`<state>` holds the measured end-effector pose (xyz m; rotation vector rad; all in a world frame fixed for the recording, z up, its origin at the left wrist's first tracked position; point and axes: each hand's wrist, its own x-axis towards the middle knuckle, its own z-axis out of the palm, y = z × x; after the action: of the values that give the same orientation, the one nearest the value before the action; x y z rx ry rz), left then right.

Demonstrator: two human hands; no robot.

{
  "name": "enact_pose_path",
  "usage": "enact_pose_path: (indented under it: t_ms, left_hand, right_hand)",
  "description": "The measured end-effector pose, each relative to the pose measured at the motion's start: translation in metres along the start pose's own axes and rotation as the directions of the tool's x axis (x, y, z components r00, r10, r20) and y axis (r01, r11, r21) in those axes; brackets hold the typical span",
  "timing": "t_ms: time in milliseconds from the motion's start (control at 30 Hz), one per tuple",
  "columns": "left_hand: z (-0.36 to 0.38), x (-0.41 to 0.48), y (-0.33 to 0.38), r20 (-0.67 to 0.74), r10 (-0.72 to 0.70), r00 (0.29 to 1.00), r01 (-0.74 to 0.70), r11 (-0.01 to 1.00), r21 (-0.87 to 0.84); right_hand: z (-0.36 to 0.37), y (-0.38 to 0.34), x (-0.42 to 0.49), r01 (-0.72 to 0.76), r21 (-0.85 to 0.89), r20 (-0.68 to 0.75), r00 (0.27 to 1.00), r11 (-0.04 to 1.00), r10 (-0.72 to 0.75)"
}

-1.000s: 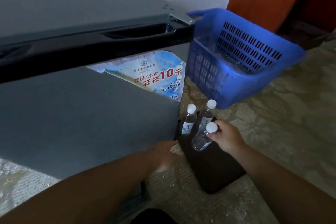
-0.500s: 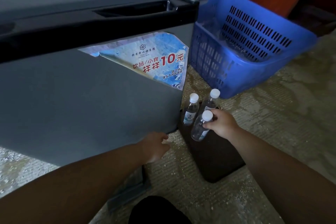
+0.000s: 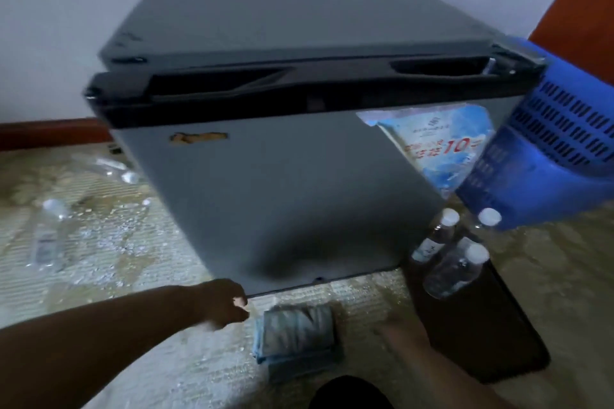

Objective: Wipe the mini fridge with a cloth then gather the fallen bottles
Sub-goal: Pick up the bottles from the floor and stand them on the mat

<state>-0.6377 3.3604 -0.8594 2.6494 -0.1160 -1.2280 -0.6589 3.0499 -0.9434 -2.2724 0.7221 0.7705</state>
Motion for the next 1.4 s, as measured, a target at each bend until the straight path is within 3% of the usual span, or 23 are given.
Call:
enact_pose_path:
  t_ms: [100,200,333,467,600,767,900,1033,1100,1200,1400]
  left_hand:
    - [-0.011,-0.023,-0.069,0.009,-0.105,0.994,0.104,0.993,0.064]
    - [-0.015,-0.042,-0.134,-0.084,-0.194,0.977,0.198,0.979,0.042]
    - [-0.010,-0.046,-0.212,-0.313,-0.351,0.883,0.261,0.919,-0.295]
    - [0.013,-0.044,-0.269,-0.314,-0.556,0.770,0.273,0.732,-0.625]
    - [0.018,-0.046,-0.308,-0.258,-0.600,0.757,0.261,0.640,-0.723]
    - [-0.003,-0.058,-0.363,-0.326,-0.559,0.763,0.165,0.655,-0.737]
    - [-0.011,-0.068,-0.414,-0.331,-0.581,0.743,0.126,0.607,-0.784]
    - [-0.018,-0.057,-0.444,-0.311,-0.622,0.719,0.121,0.553,-0.824]
    - [-0.020,-0.043,-0.449,-0.314,-0.605,0.732,0.080,0.534,-0.842]
    - [-0.015,-0.012,-0.452,-0.284,-0.616,0.734,0.058,0.474,-0.879]
    - [0.001,0.046,-0.455,-0.140,-0.666,0.733,0.079,0.288,-0.954]
  right_hand:
    - [0.051,-0.077,-0.041,0.277,-0.150,0.178,0.952,0.949,-0.250]
    - [0.105,-0.146,-0.086,0.440,-0.168,0.347,0.864,0.882,-0.365]
    - [0.163,-0.221,-0.131,0.616,-0.262,0.531,0.735,0.743,-0.422]
    - [0.204,-0.283,-0.152,0.705,-0.438,0.475,0.708,0.557,-0.522]
    - [0.234,-0.367,-0.163,0.715,-0.473,0.380,0.692,0.514,-0.614]
    - [0.255,-0.458,-0.164,0.690,-0.613,0.330,0.666,0.385,-0.669]
    - [0.232,-0.498,-0.174,0.623,-0.728,0.308,0.670,0.286,-0.676]
    - [0.188,-0.527,-0.181,0.466,-0.859,0.218,0.708,0.212,-0.672]
    - [0.173,-0.547,-0.190,0.392,-0.888,0.140,0.730,0.242,-0.669]
    - [0.180,-0.564,-0.197,0.407,-0.846,0.066,0.720,0.344,-0.690]
    - [0.257,-0.520,-0.178,0.557,-0.695,0.234,0.774,0.455,-0.589]
